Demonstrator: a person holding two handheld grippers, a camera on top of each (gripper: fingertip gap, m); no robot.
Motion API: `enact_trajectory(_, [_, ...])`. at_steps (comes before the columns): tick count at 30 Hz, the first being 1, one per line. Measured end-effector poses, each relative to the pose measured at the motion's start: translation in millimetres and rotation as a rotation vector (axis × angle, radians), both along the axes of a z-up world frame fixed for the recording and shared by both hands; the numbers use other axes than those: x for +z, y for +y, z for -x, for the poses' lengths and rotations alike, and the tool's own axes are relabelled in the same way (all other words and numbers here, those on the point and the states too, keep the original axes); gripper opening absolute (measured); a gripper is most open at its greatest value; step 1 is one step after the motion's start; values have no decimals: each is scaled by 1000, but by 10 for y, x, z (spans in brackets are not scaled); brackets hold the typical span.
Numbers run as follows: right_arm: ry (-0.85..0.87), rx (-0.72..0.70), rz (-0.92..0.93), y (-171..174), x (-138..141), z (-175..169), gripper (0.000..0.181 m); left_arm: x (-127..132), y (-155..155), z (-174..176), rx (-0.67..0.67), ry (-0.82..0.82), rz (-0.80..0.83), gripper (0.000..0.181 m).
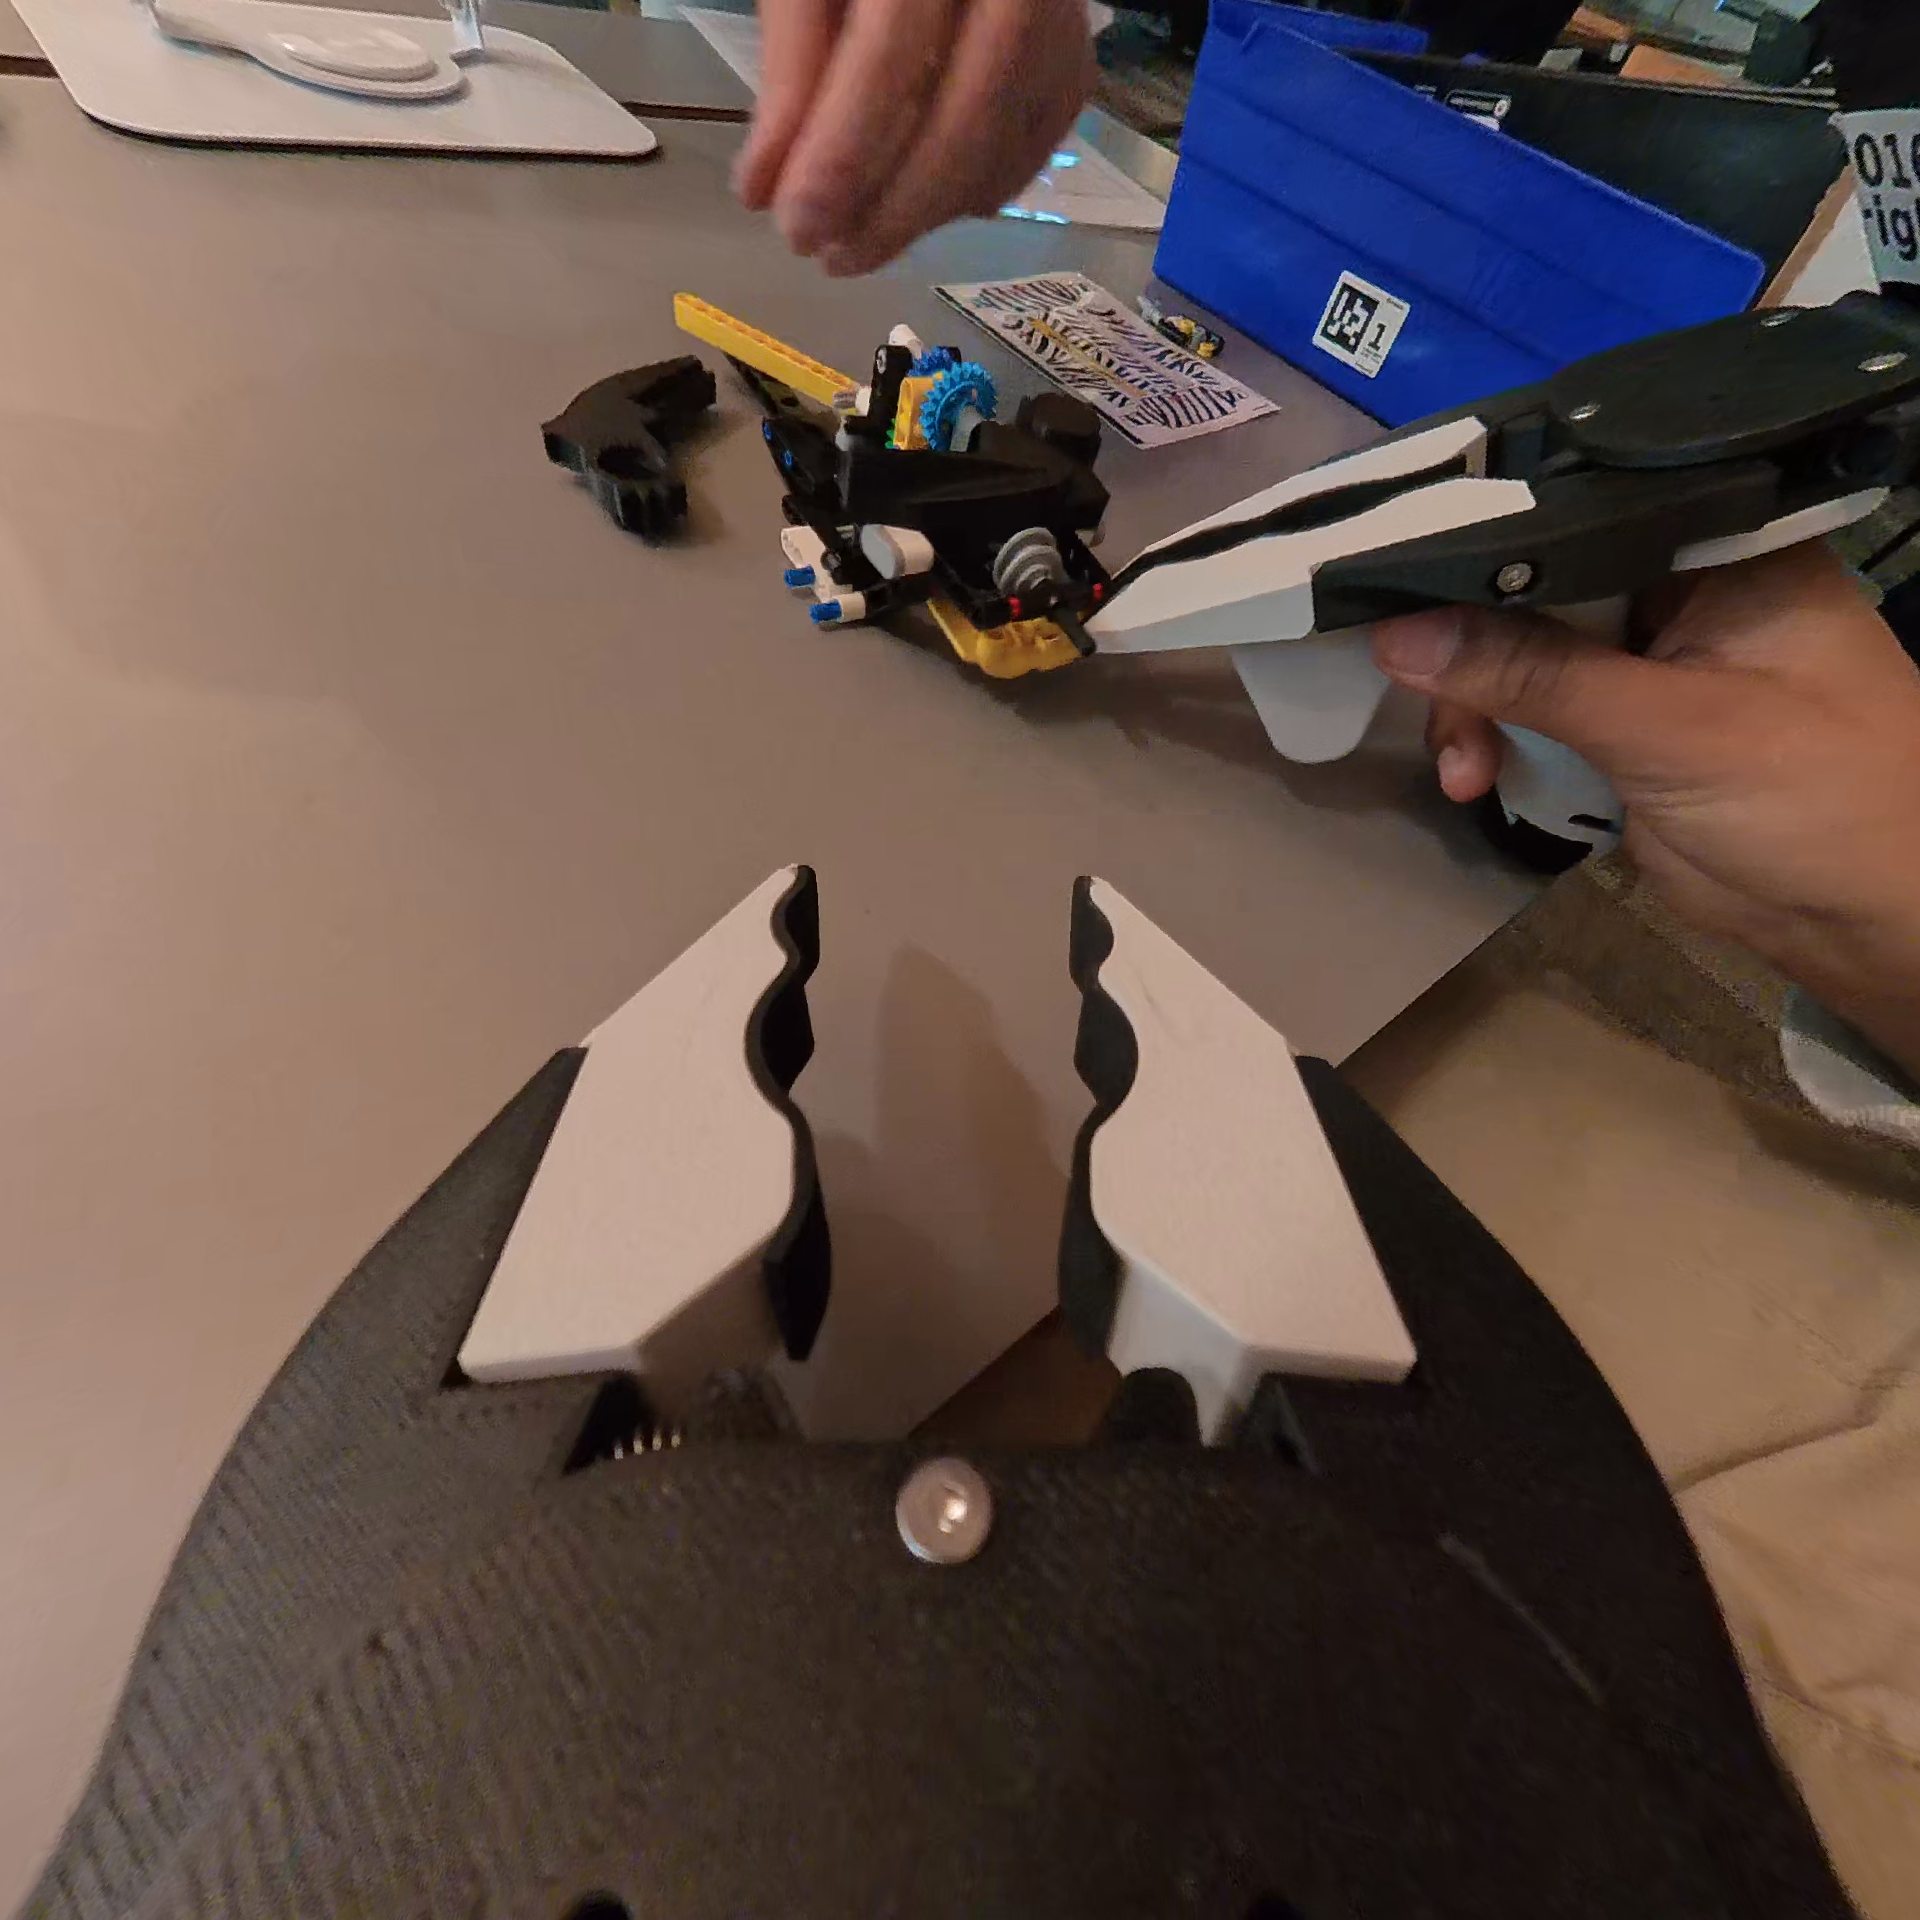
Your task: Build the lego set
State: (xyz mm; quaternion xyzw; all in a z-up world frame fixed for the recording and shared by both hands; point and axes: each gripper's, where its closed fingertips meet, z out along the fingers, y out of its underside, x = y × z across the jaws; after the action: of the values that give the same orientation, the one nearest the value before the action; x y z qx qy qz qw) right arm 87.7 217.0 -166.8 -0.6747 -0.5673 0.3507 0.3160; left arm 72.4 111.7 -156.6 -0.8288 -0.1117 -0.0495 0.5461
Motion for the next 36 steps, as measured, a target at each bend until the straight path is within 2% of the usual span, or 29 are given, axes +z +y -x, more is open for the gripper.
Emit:
enact_trajectory(7, [13, -66, 41, 370, 14, -146, 9, -18, -5, 4, 0, -2, 5, 48])
enact_trajectory(10, [60, -46, 23, 366, 95, -201, 26, -28, -3, -5, -6, -3, 10, 46])
enact_trajectory(14, [141, -47, -97, 316, 249, -282, 50, -30, 3, -13, -9, -8, 9, 45])
enact_trajectory(17, [162, -25, -95, 199, 280, -197, 72, -46, 19, -23, -8, -5, 14, 46])
enact_trajectory(18, [139, -20, -90, 176, 243, -153, 74, -53, 22, -31, -9, -1, 18, 46])
enact_trajectory(20, [65, -18, -108, 178, 125, -82, 62, -59, 21, -46, -10, 12, 24, 47])
enact_trajectory(21, [41, -27, -115, 193, 89, -51, 63, -59, 21, -51, -11, 20, 26, 47])
enact_trajectory(24, [34, -48, -108, 213, 79, 30, 58, -52, 16, -56, -12, 41, 29, 47])
enact_trajectory(26, [19, -59, -107, 242, 54, 47, 48, -52, 17, -54, -13, 44, 30, 47])
enact_trajectory(36, [31, -20, -79, 207, 67, -7, 46, -43, -1, -34, -12, 40, 27, 47])
